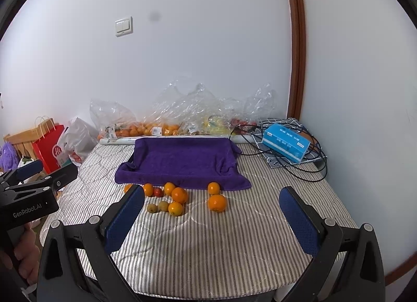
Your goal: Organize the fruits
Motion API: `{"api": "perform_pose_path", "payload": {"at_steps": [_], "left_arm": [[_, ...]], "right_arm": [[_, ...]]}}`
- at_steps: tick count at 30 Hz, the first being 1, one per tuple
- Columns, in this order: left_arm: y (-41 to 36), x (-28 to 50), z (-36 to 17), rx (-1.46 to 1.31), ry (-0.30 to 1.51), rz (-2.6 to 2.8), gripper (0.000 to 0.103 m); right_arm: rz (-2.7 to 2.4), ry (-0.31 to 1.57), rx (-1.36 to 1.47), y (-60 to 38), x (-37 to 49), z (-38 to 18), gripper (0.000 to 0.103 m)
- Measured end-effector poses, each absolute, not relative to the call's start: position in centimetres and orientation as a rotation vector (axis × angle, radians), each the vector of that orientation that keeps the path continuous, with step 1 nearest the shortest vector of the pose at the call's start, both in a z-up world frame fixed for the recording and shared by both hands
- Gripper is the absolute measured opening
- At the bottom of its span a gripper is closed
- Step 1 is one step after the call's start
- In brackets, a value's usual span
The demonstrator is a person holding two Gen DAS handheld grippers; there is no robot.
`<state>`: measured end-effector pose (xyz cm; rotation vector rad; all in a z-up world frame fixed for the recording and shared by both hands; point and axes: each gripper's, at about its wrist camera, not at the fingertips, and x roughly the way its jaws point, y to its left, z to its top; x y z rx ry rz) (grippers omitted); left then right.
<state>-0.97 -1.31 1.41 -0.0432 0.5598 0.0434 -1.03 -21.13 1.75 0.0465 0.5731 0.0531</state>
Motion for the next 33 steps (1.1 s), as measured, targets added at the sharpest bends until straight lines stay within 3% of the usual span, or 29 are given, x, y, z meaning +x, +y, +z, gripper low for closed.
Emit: {"api": "perform_pose_path", "payload": {"at_steps": [33], "left_arm": [[-1.62, -1.62, 1.10, -0.039, 0.554, 0.038, 0.103]], "right_arm": [[0.042, 0.571, 0.055, -20.92, -1.11, 1.13, 0.102]]}}
